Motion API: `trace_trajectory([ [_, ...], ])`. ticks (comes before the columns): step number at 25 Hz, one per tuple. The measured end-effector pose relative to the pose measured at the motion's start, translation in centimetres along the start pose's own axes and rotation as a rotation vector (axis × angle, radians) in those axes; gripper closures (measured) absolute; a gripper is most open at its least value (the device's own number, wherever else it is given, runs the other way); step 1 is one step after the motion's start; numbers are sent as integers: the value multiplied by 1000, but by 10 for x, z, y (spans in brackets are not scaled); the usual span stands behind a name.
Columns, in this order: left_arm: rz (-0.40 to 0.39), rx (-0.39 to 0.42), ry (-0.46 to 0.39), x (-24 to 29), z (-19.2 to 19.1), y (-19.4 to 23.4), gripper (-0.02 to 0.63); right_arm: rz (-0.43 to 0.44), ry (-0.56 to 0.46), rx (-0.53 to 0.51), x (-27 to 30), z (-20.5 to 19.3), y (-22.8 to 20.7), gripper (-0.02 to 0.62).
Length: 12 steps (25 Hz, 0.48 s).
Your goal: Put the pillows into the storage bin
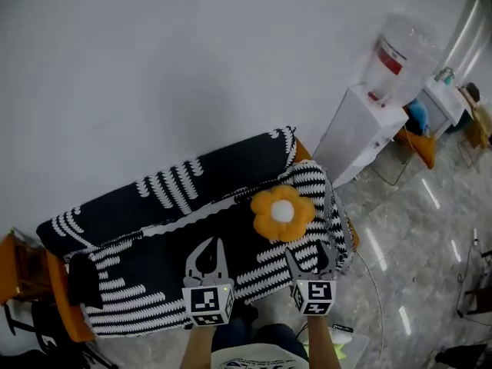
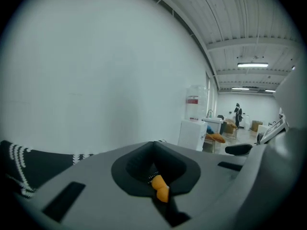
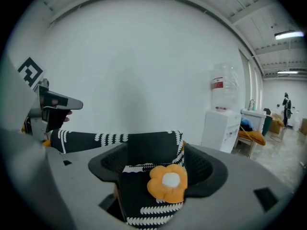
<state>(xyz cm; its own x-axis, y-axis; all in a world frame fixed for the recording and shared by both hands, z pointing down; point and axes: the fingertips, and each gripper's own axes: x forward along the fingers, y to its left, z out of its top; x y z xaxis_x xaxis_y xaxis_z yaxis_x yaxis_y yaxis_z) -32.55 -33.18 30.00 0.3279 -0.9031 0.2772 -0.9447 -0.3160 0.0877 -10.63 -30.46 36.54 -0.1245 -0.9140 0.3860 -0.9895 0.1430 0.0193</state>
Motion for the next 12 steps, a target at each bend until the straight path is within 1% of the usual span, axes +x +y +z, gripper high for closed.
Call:
trace_trajectory([
  [7,75,-58,32,23,-11,63,592,87,84,-78,74,-5,43,215],
  [12,153,-89,78,38,-35,94,592,154,175,-167,124,-36,52,218],
])
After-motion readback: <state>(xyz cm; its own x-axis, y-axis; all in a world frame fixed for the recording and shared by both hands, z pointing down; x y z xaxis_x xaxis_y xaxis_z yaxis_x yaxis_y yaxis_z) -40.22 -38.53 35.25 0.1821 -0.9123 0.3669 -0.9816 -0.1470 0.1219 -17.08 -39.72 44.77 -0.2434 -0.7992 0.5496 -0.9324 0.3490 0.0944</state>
